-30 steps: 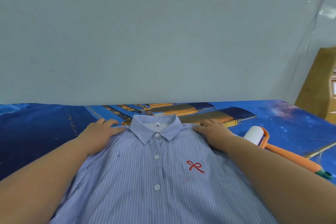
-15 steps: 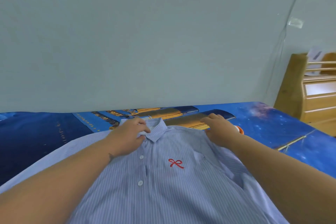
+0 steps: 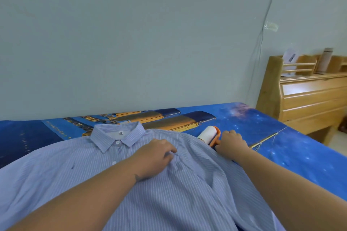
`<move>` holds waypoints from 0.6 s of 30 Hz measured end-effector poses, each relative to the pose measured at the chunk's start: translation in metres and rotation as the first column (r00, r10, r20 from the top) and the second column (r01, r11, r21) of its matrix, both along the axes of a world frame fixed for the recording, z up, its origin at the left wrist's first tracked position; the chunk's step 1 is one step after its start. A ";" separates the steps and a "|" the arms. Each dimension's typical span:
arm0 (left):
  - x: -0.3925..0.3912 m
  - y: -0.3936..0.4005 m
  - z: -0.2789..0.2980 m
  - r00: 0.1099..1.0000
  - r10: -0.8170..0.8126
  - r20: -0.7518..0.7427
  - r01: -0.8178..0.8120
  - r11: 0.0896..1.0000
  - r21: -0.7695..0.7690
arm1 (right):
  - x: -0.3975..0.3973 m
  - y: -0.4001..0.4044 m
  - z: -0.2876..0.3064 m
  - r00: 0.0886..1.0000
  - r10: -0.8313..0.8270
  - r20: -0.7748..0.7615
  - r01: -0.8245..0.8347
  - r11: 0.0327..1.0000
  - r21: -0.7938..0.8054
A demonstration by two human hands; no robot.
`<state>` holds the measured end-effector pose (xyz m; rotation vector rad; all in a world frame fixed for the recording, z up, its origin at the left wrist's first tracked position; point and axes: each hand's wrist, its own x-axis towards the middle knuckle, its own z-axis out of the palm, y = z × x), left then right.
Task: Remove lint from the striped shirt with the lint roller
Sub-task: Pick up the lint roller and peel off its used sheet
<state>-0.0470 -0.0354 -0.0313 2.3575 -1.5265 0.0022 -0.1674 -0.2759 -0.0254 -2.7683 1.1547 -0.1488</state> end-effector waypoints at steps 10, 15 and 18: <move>-0.004 -0.004 0.000 1.000 0.018 0.003 -0.018 0.998 0.062 | 0.002 -0.013 -0.005 0.998 0.058 0.010 -0.058 0.998 -0.006; -0.001 -0.003 -0.002 0.999 0.032 -0.006 -0.032 0.998 0.053 | 0.005 -0.017 0.007 0.984 0.059 0.166 -0.066 0.997 0.040; 0.000 0.000 -0.001 0.997 0.070 -0.014 -0.070 0.998 0.010 | 0.006 -0.018 0.022 0.953 0.116 0.281 -0.112 0.993 -0.032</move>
